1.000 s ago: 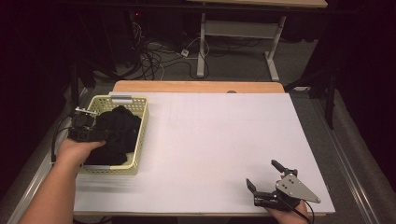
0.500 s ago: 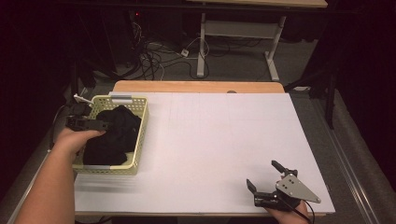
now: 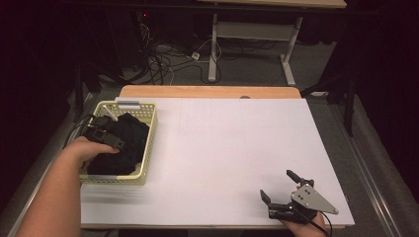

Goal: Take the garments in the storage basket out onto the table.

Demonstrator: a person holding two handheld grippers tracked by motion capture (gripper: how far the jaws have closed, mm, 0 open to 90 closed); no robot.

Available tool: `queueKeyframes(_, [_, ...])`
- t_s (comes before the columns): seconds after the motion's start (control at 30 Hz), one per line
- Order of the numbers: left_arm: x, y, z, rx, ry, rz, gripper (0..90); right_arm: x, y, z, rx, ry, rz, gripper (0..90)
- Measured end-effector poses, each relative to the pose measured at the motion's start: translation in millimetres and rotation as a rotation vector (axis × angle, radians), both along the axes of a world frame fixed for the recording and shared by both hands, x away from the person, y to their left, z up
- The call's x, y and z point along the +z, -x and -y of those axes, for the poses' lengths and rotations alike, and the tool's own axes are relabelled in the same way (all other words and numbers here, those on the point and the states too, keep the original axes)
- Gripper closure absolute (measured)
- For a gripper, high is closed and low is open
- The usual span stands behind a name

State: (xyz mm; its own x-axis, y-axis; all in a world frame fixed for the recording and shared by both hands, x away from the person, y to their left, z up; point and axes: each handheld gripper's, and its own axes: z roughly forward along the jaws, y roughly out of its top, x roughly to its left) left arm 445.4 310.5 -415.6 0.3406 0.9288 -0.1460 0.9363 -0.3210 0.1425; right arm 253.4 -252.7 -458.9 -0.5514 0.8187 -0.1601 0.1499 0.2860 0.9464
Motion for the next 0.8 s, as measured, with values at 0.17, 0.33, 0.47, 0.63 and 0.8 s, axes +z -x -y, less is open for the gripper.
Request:
queueKeyframes(0.17, [-16.2, -0.2, -1.9, 0.031, 0.014, 0.036, 0.0, 0.9, 1.5, -1.5, 0.005, 0.006, 0.004, 0.1])
queueKeyframes(0.33, [-31.2, 2.3, -10.2, 0.067, 0.074, 0.084, 0.0, -0.1, 1.5, -2.3, 0.006, 0.006, 0.001, 0.1])
queueKeyframes(0.47, [-33.3, 0.1, -8.7, 0.061, 0.055, 0.066, 0.0, -1.8, 0.4, -3.3, 0.007, 0.015, -0.004, 0.1])
queueKeyframes(0.63, [-32.9, 0.2, -8.8, 0.046, 0.045, 0.080, 12.4, -2.7, -0.8, -5.2, 0.006, 0.018, -0.007, 0.1])
queueKeyframes(0.8, [-29.1, 3.5, -11.2, 0.020, 0.061, 0.105, 24.2, -3.1, -0.8, -6.4, 0.007, 0.024, -0.008, 0.1])
